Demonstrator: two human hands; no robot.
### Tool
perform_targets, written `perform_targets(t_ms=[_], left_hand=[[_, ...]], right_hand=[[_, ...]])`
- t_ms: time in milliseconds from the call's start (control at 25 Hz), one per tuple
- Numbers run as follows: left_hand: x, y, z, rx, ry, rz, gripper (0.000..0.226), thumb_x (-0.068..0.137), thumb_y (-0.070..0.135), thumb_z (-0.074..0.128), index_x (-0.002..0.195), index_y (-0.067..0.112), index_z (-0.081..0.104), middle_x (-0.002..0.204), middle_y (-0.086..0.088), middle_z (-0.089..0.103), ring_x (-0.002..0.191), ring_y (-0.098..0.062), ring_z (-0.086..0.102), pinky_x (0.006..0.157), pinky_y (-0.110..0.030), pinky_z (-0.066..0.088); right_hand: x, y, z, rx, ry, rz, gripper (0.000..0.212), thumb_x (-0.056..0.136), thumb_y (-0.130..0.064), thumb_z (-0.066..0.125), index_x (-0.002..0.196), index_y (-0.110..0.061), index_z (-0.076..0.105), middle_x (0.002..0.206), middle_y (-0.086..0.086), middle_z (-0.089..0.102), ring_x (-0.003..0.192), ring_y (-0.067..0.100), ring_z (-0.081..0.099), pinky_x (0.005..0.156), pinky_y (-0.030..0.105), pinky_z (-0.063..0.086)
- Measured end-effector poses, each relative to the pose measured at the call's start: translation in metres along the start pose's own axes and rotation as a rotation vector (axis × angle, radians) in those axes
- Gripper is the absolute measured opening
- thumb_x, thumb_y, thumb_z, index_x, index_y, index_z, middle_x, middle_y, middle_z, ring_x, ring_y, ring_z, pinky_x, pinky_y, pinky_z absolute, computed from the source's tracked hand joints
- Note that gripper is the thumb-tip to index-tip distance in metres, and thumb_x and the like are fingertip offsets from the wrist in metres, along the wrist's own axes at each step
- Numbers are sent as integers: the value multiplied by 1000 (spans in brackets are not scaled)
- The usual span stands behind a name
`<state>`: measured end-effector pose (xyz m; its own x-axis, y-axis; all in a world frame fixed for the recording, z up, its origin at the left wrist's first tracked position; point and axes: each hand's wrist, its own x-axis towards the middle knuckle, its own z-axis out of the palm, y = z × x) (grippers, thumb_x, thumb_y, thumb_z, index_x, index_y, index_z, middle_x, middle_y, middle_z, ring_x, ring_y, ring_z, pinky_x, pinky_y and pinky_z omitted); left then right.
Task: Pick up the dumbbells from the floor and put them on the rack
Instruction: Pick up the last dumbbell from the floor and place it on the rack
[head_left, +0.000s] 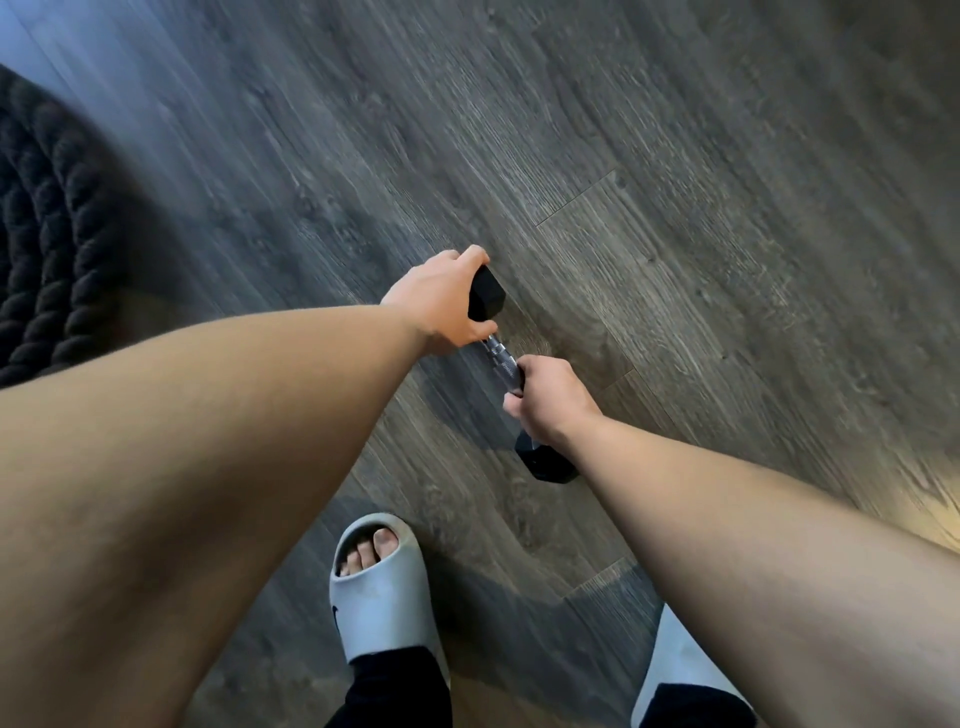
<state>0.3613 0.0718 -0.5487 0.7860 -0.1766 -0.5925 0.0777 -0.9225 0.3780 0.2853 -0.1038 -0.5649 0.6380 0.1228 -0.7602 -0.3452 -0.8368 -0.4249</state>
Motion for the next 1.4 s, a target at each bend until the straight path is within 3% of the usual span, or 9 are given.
perform_targets(t_ms=[160,280,400,640,800,1000,1240,1400], left_hand=[[-26,7,-33,-65,78,-53,69,75,50,77,131,25,45,119,-5,55,105,-32,57,85,-37,45],[-57,17,-84,-83,113,-88,73,74,49,78,135,25,46,120,-4,56,108,-31,57,91,-38,47],[-100,28,-163,-55,152,-107,77,74,50,79,138,25,45,125,-3,57,114,-30,56,97,-42,47],[-211,39,-328,7,247,-156,77,70,51,79,137,28,48,124,-2,59,115,-28,57,96,-42,48],[-305,38,-434,41,342,-205,83,69,50,83,140,25,48,127,-4,61,116,-28,58,97,-43,49],[-419,42,-526,85,438,-274,81,68,51,82,137,24,50,122,-5,64,110,-29,61,94,-41,50],[-589,79,-593,83,548,-416,73,62,57,78,125,27,56,113,-4,67,102,-29,64,87,-42,54],[-709,114,-583,81,625,-551,89,65,60,79,142,29,48,137,-6,59,123,-29,56,98,-41,49]], right_hand=[[-17,-23,-28,-60,4,-37,12,82,-16,63,76,-14,53,69,1,54,58,23,52,50,29,35],[-45,-58,-58,-84,20,-71,17,80,-19,65,73,-16,50,67,-1,53,59,23,53,52,30,36],[-90,-116,-93,-57,25,-117,18,78,-18,63,70,-19,48,66,-2,52,52,13,47,47,28,32],[-195,-255,-156,-17,33,-244,25,79,-17,67,66,-21,46,63,-5,51,51,17,50,46,24,33],[-270,-349,-186,3,28,-365,24,80,-18,70,68,-22,49,67,-4,53,59,21,54,57,27,41],[-362,-437,-208,-58,61,-518,28,79,-21,71,63,-24,48,70,-4,54,67,24,56,61,25,39],[-500,-504,-227,-156,40,-733,12,76,-24,65,72,-18,56,68,-5,56,58,19,55,56,26,40],[-601,-510,-218,-226,-20,-921,24,76,-21,71,63,-22,51,63,-8,54,67,22,56,61,27,40]])
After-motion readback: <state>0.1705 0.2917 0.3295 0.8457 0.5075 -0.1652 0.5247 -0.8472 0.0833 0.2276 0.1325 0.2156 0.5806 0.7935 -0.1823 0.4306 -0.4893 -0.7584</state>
